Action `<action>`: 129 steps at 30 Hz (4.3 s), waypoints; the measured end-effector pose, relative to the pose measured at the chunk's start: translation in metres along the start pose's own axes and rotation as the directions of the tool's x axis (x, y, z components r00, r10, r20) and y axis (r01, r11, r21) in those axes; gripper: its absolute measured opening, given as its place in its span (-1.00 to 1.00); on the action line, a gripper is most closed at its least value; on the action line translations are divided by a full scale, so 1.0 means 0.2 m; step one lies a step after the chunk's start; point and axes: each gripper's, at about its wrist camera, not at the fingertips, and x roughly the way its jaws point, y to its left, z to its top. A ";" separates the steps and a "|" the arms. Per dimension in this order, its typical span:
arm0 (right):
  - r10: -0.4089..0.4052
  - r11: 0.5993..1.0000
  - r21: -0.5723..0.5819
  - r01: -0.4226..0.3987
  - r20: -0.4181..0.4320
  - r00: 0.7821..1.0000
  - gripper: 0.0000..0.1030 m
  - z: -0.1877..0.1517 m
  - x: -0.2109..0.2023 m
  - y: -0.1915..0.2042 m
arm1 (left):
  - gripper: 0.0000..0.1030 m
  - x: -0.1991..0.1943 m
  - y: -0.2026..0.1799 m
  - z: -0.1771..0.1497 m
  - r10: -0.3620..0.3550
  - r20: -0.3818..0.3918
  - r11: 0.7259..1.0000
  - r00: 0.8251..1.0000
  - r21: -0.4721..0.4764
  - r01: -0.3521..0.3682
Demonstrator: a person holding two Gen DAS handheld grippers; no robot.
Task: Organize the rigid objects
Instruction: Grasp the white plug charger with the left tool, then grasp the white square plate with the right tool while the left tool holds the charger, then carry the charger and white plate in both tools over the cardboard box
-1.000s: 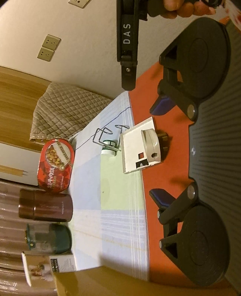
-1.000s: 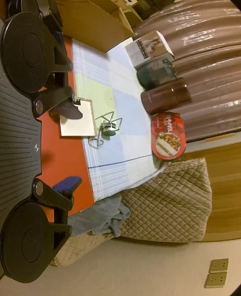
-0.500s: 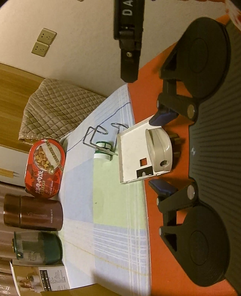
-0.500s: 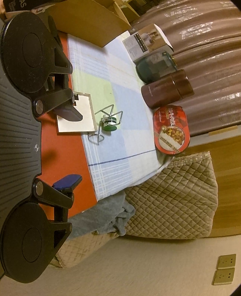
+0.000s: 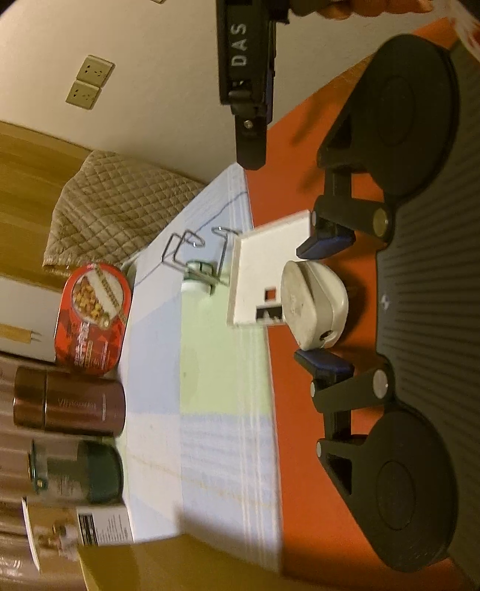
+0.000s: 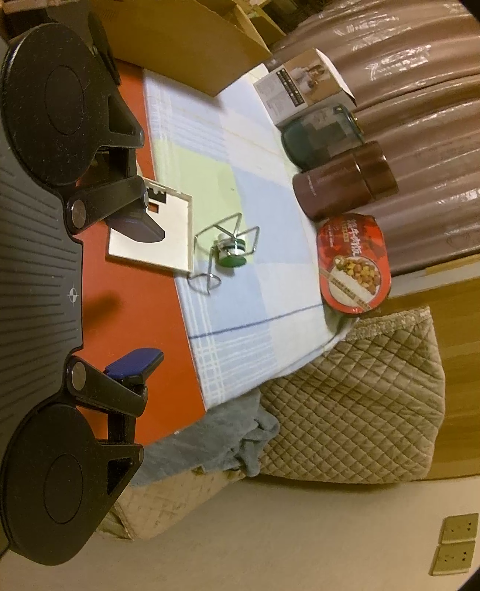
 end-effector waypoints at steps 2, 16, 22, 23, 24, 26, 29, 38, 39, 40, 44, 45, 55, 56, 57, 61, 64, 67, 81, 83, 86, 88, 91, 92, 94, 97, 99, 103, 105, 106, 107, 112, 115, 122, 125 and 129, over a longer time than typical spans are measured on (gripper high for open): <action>0.014 1.000 -0.007 -0.014 -0.005 1.000 0.19 -0.01 0.01 0.02 | -0.08 -0.05 0.03 -0.02 0.022 0.011 1.000 1.000 0.003 -0.022; 0.114 0.992 -0.044 -0.118 -0.085 0.990 0.70 -0.06 0.29 0.22 | -0.08 -0.15 0.18 -0.07 0.147 0.034 0.989 0.989 -0.012 -0.147; 0.050 0.995 -0.078 -0.058 -0.100 0.994 0.80 -0.07 0.40 0.28 | -0.08 -0.16 0.20 -0.09 0.150 0.042 0.988 0.988 -0.030 -0.148; 0.042 0.995 -0.082 -0.050 -0.099 0.994 0.80 -0.07 0.42 0.29 | -0.08 -0.16 0.20 -0.09 0.150 0.043 0.988 0.988 -0.029 -0.149; 0.034 0.995 -0.090 -0.042 -0.090 0.995 0.82 -0.07 0.43 0.30 | -0.08 -0.16 0.20 -0.09 0.149 0.044 0.989 0.988 -0.029 -0.148; 0.020 0.994 -0.103 -0.028 -0.081 0.997 0.85 -0.07 0.46 0.33 | -0.08 -0.15 0.20 -0.09 0.146 0.046 0.989 0.988 -0.034 -0.145; -0.021 0.990 -0.141 0.012 -0.066 0.998 0.86 -0.07 0.50 0.36 | -0.08 -0.15 0.20 -0.10 0.145 0.055 0.989 0.988 -0.036 -0.143; -0.068 0.963 -0.265 0.047 -0.071 0.995 0.78 -0.08 0.54 0.38 | -0.07 -0.16 0.20 -0.10 0.142 0.058 0.989 0.988 -0.038 -0.140; -0.065 0.963 -0.265 0.042 -0.079 0.995 0.77 -0.08 0.54 0.38 | -0.07 -0.15 0.21 -0.09 0.142 0.056 0.989 0.988 -0.041 -0.140; -0.063 0.961 -0.273 0.038 -0.085 0.994 0.75 -0.08 0.53 0.37 | -0.07 -0.15 0.21 -0.09 0.142 0.053 0.989 0.988 -0.044 -0.140; -0.052 0.956 -0.293 0.015 -0.120 0.991 0.74 -0.09 0.49 0.34 | -0.07 -0.15 0.21 -0.08 0.143 0.049 0.989 0.989 -0.046 -0.141; -0.049 0.954 -0.299 0.009 -0.127 0.991 0.74 -0.10 0.48 0.34 | -0.07 -0.15 0.21 -0.08 0.143 0.047 0.989 0.989 -0.049 -0.141; -0.050 0.950 -0.313 0.006 -0.134 0.990 0.75 -0.13 0.44 0.31 | -0.01 -0.12 0.22 -0.07 0.150 0.035 0.987 0.988 -0.070 -0.148; -0.050 0.949 -0.314 0.006 -0.130 0.990 0.75 -0.14 0.44 0.32 | 0.02 -0.12 0.23 -0.07 0.152 0.032 0.986 0.988 -0.074 -0.149; -0.049 0.949 -0.315 0.007 -0.126 0.991 0.75 -0.14 0.44 0.31 | 0.02 -0.11 0.23 -0.06 0.154 0.031 0.986 0.988 -0.077 -0.151; -0.043 0.948 -0.317 0.005 -0.112 0.993 0.75 -0.15 0.43 0.31 | 0.03 -0.09 0.23 -0.06 0.156 0.023 0.985 0.987 -0.079 -0.154; -0.040 0.948 -0.318 0.003 -0.109 0.993 0.75 -0.15 0.44 0.31 | 0.03 -0.08 0.23 -0.07 0.158 0.011 0.984 0.987 -0.085 -0.156; -0.040 0.948 -0.317 0.005 -0.105 0.994 0.75 -0.15 0.44 0.31 | -0.06 -0.07 0.23 -0.08 0.158 0.006 0.984 0.987 -0.087 -0.157; -0.047 0.951 -0.308 -0.007 -0.166 0.985 0.72 -0.13 0.43 0.35 | -0.07 -0.11 0.23 -0.07 0.151 -0.003 0.985 0.989 -0.079 -0.150; -0.046 0.950 -0.313 -0.009 -0.167 0.985 0.72 -0.14 0.42 0.36 | -0.07 -0.13 0.22 -0.07 0.150 0.001 0.986 0.989 -0.078 -0.149; -0.041 0.951 -0.308 -0.009 -0.155 0.987 0.72 -0.13 0.38 0.36 | -0.07 -0.15 0.21 -0.06 0.146 0.005 0.986 0.989 -0.080 -0.145; -0.036 0.953 -0.304 -0.010 -0.145 0.989 0.72 -0.12 0.35 0.37 | -0.07 -0.17 0.21 -0.06 0.144 0.008 0.987 0.990 -0.079 -0.142; -0.033 0.953 -0.302 -0.009 -0.132 0.991 0.72 -0.12 0.31 0.38 | -0.07 -0.20 0.20 -0.07 0.137 0.009 0.988 0.991 -0.078 -0.136; -0.031 0.954 -0.299 -0.008 -0.127 0.991 0.72 -0.12 0.29 0.38 | -0.07 -0.21 0.20 -0.07 0.135 0.009 0.988 0.991 -0.078 -0.134; -0.027 0.956 -0.292 -0.008 -0.115 0.993 0.72 -0.12 0.25 0.38 | -0.07 -0.24 0.18 -0.08 0.130 0.009 0.989 0.992 -0.079 -0.128; -0.023 0.960 -0.279 -0.002 -0.088 0.996 0.72 -0.12 0.18 0.38 | -0.07 -0.28 0.16 -0.08 0.123 0.012 0.989 0.992 -0.079 -0.122; -0.021 0.964 -0.266 0.002 -0.067 0.998 0.72 -0.12 0.12 0.39 | -0.07 -0.32 0.15 -0.08 0.120 0.015 0.990 0.993 -0.077 -0.119; -0.010 0.970 -0.245 0.003 -0.027 1.000 0.72 -0.12 0.00 0.39 | -0.07 -0.40 0.12 -0.07 0.114 0.021 0.991 0.993 -0.070 -0.113; -0.007 0.972 -0.236 0.006 -0.006 1.000 0.72 -0.13 -0.06 0.40 | -0.07 -0.44 0.10 -0.06 0.113 0.026 0.992 0.993 -0.066 -0.111; -0.006 0.973 -0.232 0.006 0.001 1.000 0.72 -0.13 -0.09 0.40 | -0.07 -0.46 0.09 -0.06 0.112 0.028 0.992 0.993 -0.064 -0.110; -0.003 0.975 -0.224 0.005 0.007 1.000 0.72 -0.14 -0.12 0.40 | -0.07 -0.49 0.09 -0.06 0.111 0.031 0.992 0.993 -0.062 -0.109; 0.016 0.984 -0.179 -0.008 0.043 0.999 0.72 -0.21 -0.27 0.41 | -0.07 -0.61 0.05 -0.05 0.106 0.046 0.993 0.993 -0.051 -0.104; 0.023 0.988 -0.156 -0.014 0.061 0.998 0.72 -0.26 -0.36 0.43 | -0.07 -0.69 0.03 -0.06 0.105 0.054 0.994 0.993 -0.047 -0.103; 0.030 0.992 -0.121 -0.019 0.089 0.996 0.72 -0.34 -0.52 0.45 | -0.07 -0.88 0.05 -0.08 0.108 0.069 0.994 0.992 -0.039 -0.106; 0.033 0.993 -0.114 -0.021 0.102 0.994 0.72 -0.35 -0.58 0.46 | -0.07 -0.96 0.08 -0.09 0.115 0.077 0.993 0.990 -0.040 -0.112; 0.040 0.993 -0.119 -0.027 0.109 0.993 0.72 -0.37 -0.65 0.51 | -0.07 -1.07 0.10 -0.10 0.120 0.095 0.992 0.988 -0.040 -0.117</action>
